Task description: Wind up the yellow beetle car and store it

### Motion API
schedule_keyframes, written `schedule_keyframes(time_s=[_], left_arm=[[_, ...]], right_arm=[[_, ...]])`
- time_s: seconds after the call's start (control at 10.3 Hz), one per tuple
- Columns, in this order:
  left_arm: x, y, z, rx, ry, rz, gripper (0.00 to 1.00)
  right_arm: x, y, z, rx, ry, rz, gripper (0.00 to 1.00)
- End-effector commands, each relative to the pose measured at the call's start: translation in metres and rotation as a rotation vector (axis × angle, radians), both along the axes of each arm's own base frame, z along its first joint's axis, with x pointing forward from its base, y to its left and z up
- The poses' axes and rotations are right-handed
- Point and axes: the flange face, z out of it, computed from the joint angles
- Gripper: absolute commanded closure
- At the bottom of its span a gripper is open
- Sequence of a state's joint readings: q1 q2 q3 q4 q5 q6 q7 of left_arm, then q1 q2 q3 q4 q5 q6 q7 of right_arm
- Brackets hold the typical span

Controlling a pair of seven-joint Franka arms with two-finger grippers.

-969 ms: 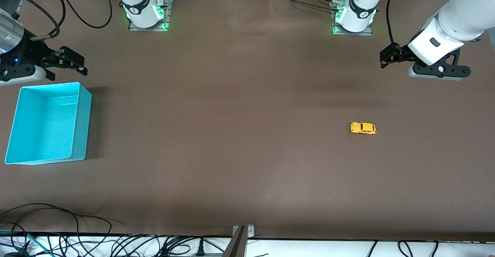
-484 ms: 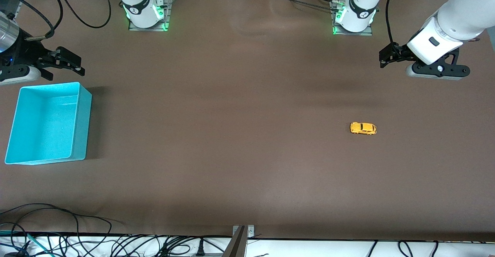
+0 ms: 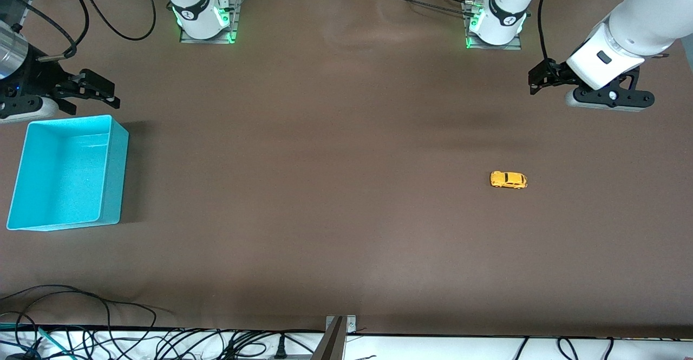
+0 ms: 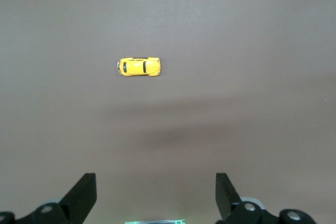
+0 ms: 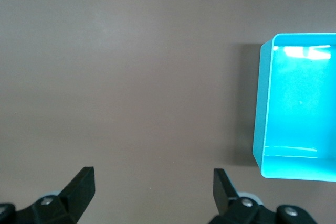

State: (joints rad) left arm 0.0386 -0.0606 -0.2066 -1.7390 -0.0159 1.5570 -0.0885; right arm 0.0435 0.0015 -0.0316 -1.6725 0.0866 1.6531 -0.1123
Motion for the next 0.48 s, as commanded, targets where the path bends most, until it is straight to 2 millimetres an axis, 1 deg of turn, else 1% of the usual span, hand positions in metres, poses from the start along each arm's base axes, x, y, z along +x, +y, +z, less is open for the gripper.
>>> schedule_keyframes(time_s=[0.0, 0.1, 0.19, 0.39], left_arm=[[-0.001, -0.002, 0.007, -0.013, 0.003, -0.012, 0.0], [0.0, -0.001, 0.003, -0.013, 0.011, -0.021, 0.0], [0.002, 0.002, 0.0, -0.012, 0.015, -0.016, 0.0], [0.006, 0.005, 0.0, -0.019, 0.015, -0.01, 0.0]], right_arm=[[0.007, -0.003, -0.002, 0.005, 0.0, -0.013, 0.0], [0.01, -0.007, -0.01, 0.003, 0.013, -0.017, 0.0], [0.01, -0.015, -0.012, 0.004, 0.02, -0.023, 0.0], [0.021, -0.012, -0.036, -0.008, 0.058, -0.029, 0.0]])
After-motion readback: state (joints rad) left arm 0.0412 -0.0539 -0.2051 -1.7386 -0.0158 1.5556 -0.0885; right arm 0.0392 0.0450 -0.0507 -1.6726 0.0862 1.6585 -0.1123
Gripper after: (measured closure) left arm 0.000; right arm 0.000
